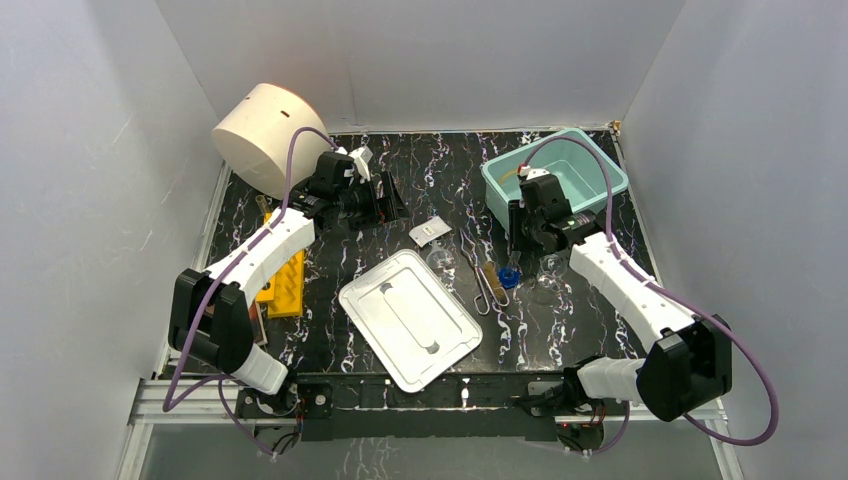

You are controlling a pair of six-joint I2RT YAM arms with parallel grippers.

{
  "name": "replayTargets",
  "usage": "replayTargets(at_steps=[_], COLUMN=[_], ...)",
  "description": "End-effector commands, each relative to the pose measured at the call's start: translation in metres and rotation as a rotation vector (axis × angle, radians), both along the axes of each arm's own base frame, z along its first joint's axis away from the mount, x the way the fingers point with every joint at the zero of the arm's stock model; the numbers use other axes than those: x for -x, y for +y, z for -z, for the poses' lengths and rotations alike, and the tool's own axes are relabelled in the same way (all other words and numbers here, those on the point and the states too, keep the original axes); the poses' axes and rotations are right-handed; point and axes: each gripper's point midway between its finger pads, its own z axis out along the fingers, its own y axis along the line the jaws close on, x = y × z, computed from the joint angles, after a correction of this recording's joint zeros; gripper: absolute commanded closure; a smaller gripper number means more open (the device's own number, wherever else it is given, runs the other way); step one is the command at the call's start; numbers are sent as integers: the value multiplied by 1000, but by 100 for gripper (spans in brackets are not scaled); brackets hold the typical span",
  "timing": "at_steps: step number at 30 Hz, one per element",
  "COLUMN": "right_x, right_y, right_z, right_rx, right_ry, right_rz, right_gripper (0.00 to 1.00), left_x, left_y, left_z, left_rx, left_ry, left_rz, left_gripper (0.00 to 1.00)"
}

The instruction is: Organize the chemistry lab equipment

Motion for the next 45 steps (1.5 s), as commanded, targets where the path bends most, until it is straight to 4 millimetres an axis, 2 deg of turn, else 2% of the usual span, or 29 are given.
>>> replayTargets(at_steps=[1,10,15,18,24,27,32,34,37,43,45], right_x=[0,4,4,-4,-20,-25,-24,-20,-16,-9,-3], right_y=[-1,-4,-2,-5,0,11,41,57,76,97,104], right_z=[-5,0,-3,-12,-46,-70,-94,-100,-104,-111,-116], right_rx=[-2,13,8,30,28,-21,-149,-226,-318,-414,-454], right_ry=[-17,-5,-6,-38,-109,-142,-132,-111,-66,18,50], right_rz=[6,8,-9,3,-14,-51,-140,-187,-222,-273,-297], right_gripper=[61,60,68,71,71,71,71,72,72,73,73], left_x=[-4,-3,-3,-2,-1,0,4,6,14,29,42], left_y=[-7,-7,-7,-8,-12,-16,-27,-32,-44,-63,-79], left_z=[-21,-23,-23,-25,-29,-33,-44,-49,-56,-54,-58], left_rx=[34,35,38,44,60,72,100,108,114,123,180], left_ry=[-50,-52,-53,-53,-58,-67,-115,-150,-262,-434,-490], left_rz=[25,26,29,34,51,70,140,176,328,530,628], left_gripper=[14,14,14,14,14,14,15,15,16,18,25])
